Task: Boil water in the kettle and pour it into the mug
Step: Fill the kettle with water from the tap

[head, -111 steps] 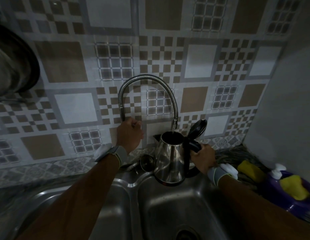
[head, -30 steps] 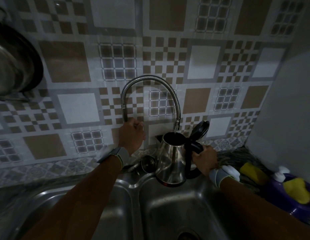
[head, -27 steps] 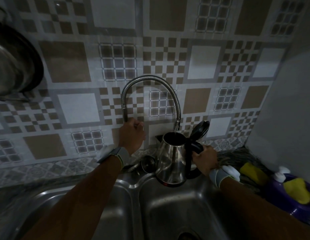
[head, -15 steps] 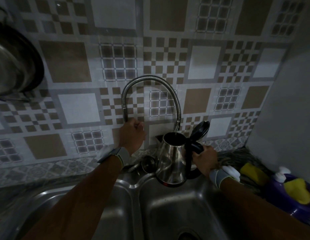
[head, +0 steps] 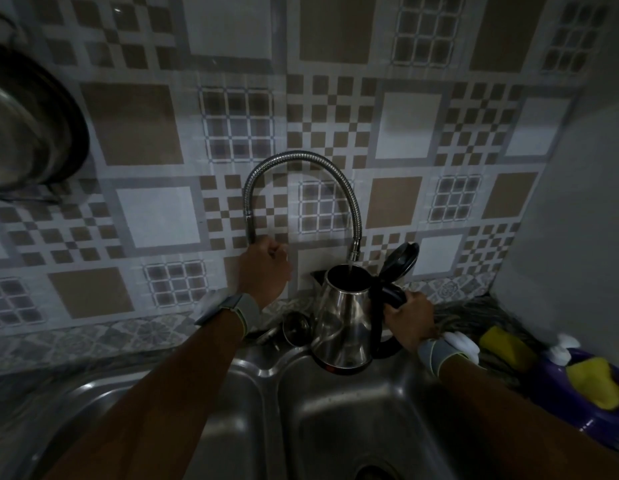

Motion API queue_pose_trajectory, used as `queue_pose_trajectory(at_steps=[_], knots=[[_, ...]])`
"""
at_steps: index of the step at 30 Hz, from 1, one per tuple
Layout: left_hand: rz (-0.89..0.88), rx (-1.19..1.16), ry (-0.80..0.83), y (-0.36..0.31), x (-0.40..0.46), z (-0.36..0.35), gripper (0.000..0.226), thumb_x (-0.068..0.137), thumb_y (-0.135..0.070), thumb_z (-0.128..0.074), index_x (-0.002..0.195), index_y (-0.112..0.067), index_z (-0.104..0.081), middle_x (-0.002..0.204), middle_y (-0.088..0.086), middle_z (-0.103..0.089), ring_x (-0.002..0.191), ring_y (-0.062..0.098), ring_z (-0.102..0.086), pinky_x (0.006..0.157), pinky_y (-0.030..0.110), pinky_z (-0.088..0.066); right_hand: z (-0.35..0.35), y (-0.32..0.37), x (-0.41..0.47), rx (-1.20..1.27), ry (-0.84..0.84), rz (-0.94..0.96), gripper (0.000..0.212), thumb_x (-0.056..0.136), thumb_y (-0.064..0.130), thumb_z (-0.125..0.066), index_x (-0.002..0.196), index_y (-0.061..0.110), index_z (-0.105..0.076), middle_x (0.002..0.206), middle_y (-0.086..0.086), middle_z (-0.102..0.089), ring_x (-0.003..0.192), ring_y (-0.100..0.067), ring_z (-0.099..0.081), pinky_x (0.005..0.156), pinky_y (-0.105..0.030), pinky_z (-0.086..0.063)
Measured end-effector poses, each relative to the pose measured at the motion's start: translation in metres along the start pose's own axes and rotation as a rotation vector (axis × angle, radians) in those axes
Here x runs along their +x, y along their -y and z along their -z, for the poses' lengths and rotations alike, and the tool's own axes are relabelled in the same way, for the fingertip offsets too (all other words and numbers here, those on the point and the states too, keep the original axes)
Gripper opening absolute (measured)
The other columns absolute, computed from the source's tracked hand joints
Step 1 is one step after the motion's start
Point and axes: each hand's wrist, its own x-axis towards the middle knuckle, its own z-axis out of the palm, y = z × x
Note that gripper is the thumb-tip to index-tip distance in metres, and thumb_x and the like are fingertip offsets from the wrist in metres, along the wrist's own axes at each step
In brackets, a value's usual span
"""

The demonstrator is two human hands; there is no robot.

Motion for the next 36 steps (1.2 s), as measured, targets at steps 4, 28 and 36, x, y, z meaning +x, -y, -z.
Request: queue_pose_trajectory(at_steps=[4, 28, 36], knots=[[-0.023, 0.024, 0.019, 0.0013, 0.001, 0.0013, 0.02, 0.103, -0.015, -0.056, 0.088, -0.005, -0.064, 0.082, 0.024, -0.073, 0.082, 0.045, -0.074, 0.082, 0.057, -0.063, 0.0006, -0.0023, 0.0007, 0.026, 0.032, -0.009, 0.015, 0.078, 0.018, -0.074, 0.081, 0.004, -0.07, 0.08, -0.023, -0.069, 0.078, -0.044, -0.065, 0.063, -0.029, -0.037], [0.026, -0.024, 0.026, -0.0016, 0.0008, 0.0027, 0.018, 0.104, -0.015, -0.057, 0.091, -0.005, -0.065, 0.082, 0.023, -0.071, 0.086, 0.048, -0.074, 0.083, 0.058, -0.063, 0.0031, 0.0002, 0.0, 0.057, 0.049, -0.011, 0.017, 0.078, 0.018, -0.074, 0.084, 0.002, -0.072, 0.085, -0.023, -0.071, 0.082, -0.042, -0.066, 0.065, -0.03, -0.038], [0.0, 0.025, 0.021, -0.0045, -0.0007, 0.003, 0.024, 0.104, -0.016, -0.057, 0.08, -0.013, -0.061, 0.083, 0.025, -0.075, 0.082, 0.046, -0.074, 0.085, 0.055, -0.062, 0.0023, 0.0014, 0.0002, -0.003, 0.039, -0.013, 0.022, 0.079, 0.02, -0.073, 0.089, 0.0, -0.072, 0.091, -0.025, -0.07, 0.088, -0.044, -0.065, 0.07, -0.033, -0.043]])
